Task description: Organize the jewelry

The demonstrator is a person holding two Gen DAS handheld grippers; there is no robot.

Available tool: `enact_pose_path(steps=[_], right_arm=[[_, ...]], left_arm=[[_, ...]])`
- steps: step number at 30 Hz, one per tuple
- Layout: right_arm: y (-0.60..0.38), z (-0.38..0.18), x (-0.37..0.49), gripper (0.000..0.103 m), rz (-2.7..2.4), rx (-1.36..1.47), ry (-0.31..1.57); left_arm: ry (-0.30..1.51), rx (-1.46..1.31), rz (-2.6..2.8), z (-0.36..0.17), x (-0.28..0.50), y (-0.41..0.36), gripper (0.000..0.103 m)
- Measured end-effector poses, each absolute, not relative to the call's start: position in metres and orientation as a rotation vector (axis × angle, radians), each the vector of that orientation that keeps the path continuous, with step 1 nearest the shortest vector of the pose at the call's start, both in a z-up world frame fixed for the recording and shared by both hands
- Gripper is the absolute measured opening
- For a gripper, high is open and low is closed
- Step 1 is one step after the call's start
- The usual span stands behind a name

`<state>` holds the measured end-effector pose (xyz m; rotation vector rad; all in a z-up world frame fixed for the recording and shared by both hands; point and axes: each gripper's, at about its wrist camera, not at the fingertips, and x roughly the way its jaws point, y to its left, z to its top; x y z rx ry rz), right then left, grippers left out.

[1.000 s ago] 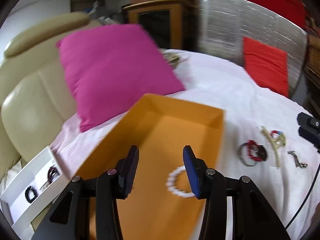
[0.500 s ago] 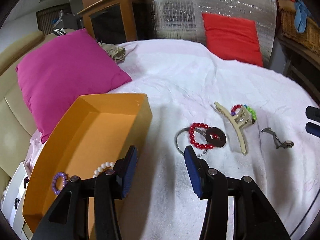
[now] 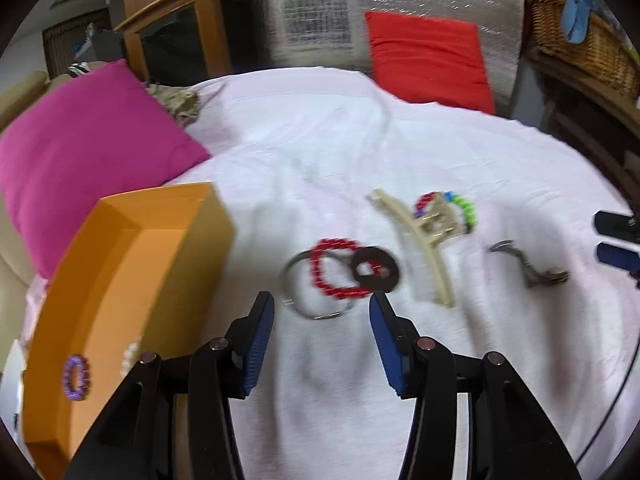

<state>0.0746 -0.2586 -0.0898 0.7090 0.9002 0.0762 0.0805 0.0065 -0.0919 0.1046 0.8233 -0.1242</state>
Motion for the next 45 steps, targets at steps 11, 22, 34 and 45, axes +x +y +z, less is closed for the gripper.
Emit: enact_pose_path(steps=[11,22,34,45], right_arm=[[-0.287,-0.103,0.070,0.047,0.035,0.780,0.911],[-0.290,-0.110,0.076,0.047,0.078,0.751,0.930],[-0.268,-0.129,0.098,0.047,0.101,0.650,1.004],[-0.267,-0.145,0.107,0.049,0.101,0.643,1.007]], left_arm=[[0.833,0.070,-0.282,-0.107,0.096,-0.048,0.063],[0.975,-0.057,-0.337,-0.138,0.126,-0.056,0.031],[0.982,-0.040,-0.443,-0.134,0.108,-0.054,0.011],[1.122,-0.048,-0.511,-0.138,0.079,-0.027,0.011]])
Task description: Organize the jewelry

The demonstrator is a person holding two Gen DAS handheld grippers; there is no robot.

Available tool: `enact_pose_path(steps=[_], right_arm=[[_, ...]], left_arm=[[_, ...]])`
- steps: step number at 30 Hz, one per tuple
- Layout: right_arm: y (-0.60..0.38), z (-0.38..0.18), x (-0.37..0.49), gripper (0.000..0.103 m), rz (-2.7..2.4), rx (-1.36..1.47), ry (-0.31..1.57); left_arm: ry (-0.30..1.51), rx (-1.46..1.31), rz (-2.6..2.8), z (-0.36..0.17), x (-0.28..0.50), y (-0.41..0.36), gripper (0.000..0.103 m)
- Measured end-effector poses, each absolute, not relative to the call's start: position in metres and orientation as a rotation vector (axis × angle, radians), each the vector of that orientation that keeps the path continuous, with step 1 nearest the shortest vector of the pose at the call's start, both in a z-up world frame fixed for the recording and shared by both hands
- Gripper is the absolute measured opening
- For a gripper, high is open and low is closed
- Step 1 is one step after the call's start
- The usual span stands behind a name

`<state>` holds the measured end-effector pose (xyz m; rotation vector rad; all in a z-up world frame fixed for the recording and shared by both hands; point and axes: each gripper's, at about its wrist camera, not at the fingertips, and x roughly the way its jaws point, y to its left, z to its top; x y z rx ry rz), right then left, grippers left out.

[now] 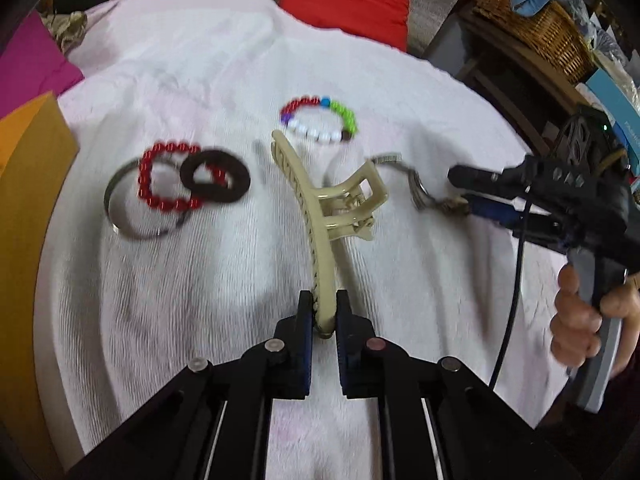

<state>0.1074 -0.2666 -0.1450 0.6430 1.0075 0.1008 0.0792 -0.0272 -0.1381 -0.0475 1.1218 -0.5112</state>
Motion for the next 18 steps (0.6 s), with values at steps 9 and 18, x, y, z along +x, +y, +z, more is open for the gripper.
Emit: enact_pose_path(steps=[9,18], right_arm=[[-0.261,-0.131,0.098,0.048,0.208,0.687,1.034],[-0.222,-0.133,0.113,0.048,0.138,0.475,1.028]], left_arm=[[1.110,-0.070,-0.500,-0.128,0.081,-0.012,0.045],[1.098,-0.044,-0.488,-0.130,0.091,-0.029,0.045]])
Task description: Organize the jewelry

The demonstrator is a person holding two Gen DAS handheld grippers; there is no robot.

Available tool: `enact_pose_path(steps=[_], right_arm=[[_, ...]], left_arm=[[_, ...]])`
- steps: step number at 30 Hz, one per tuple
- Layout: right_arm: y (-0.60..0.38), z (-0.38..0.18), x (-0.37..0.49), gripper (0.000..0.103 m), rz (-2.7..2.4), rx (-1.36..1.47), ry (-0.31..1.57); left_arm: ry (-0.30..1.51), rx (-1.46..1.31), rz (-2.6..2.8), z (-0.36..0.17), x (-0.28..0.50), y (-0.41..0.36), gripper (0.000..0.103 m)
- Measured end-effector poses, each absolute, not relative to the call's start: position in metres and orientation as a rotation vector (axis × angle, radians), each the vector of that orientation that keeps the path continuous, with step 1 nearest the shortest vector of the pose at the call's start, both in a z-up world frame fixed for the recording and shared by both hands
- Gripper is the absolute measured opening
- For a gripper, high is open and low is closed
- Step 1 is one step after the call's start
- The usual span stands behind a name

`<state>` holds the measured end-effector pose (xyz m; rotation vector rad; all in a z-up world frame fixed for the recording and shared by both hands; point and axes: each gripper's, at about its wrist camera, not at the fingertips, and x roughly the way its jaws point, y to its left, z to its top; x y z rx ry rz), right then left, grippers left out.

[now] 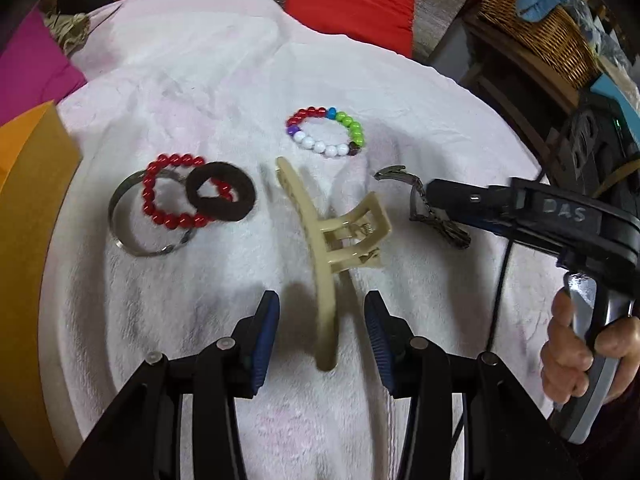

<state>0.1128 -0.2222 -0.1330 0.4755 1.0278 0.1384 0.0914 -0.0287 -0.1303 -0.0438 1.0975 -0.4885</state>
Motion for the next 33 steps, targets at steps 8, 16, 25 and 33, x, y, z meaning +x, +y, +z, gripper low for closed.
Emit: enact_pose_path(steps=[8,16,25,33], right_arm=[[-0.199,-0.141,0.122,0.046,0.061,0.256,0.991],[-0.223,-0.132,0.118,0.005,-0.052,0.244,0.993],[-0.281,-0.131,0.107,0.008,-0.012,0.541,0.993],[-0.272,-0.123,0.110,0.061,0.037,0.537,0.958]], left_arm=[[1.098,-0.042,-0.499,-0.141,0.103,-0.040,0.012],[1.086,-0.061,-0.520,-0.138,0.103,-0.032,0.011],[1.094,-0.066,-0.507,-0.143,0.112,-0.040,0.025],[1.045,-0.033,-0.492,-0.140,0.111,-0.048,0.014]])
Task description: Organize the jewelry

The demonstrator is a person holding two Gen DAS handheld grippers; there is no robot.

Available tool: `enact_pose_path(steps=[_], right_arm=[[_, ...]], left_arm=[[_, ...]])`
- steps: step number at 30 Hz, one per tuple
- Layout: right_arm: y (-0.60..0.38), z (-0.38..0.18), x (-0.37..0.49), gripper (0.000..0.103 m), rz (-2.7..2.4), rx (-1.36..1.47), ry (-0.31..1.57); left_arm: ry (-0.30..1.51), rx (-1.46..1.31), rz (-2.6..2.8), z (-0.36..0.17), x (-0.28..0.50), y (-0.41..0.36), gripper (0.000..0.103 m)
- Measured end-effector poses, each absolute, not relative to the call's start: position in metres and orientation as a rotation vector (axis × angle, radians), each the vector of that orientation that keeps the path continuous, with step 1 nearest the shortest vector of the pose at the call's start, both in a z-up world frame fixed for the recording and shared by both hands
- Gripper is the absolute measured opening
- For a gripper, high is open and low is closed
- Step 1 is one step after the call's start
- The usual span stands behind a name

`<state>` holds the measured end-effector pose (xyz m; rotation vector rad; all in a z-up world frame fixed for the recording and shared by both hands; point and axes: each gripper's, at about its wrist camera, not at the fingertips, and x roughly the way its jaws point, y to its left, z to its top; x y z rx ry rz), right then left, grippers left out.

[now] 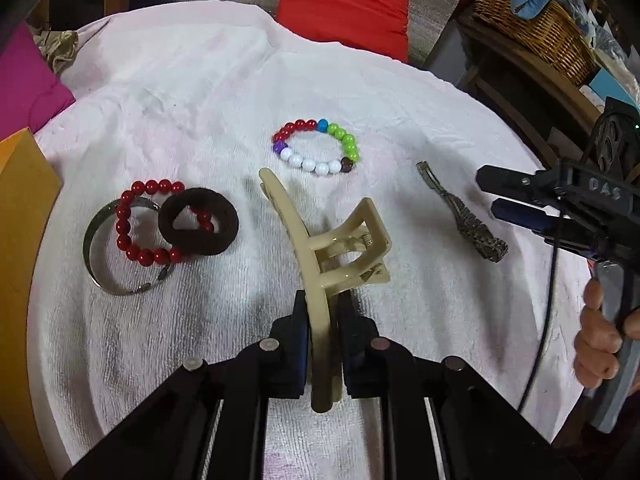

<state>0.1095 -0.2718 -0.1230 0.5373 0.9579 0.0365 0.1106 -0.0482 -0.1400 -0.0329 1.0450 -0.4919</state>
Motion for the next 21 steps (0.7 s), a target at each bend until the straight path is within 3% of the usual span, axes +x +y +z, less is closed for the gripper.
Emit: enact_pose_path(steps=[8,9,12,14,17,21], right_arm=[[-0.242,-0.139,0.123,0.054,-0.011,0.341,0.987],[-0.235,-0.138,0.124,0.051,-0.026,0.274,0.974],[-0.211,-0.143,0.126,0.027,-0.107,0.062,0.955],[-0.205,-0.141,0.124,0.022,-0.123,0.011,0.950],[-0.214,-0.132,0.122,0.010,-0.118,0.102,0.951],[-0.238,-0.116,0.111,0.010,-0.060,0.271,0.925]], left_arm=[[0.952,-0.025,-0.467,-0.115,0.100,-0.029,0.014],[0.945,-0.024,-0.463,-0.112,0.099,-0.026,0.014],[0.932,-0.027,-0.441,-0.109,0.097,-0.016,0.014],[0.925,-0.015,-0.430,-0.107,0.096,-0.013,0.014],[0.901,-0.016,-0.427,-0.102,0.097,-0.011,0.014],[0.854,-0.032,-0.410,-0.090,0.094,-0.004,0.014]])
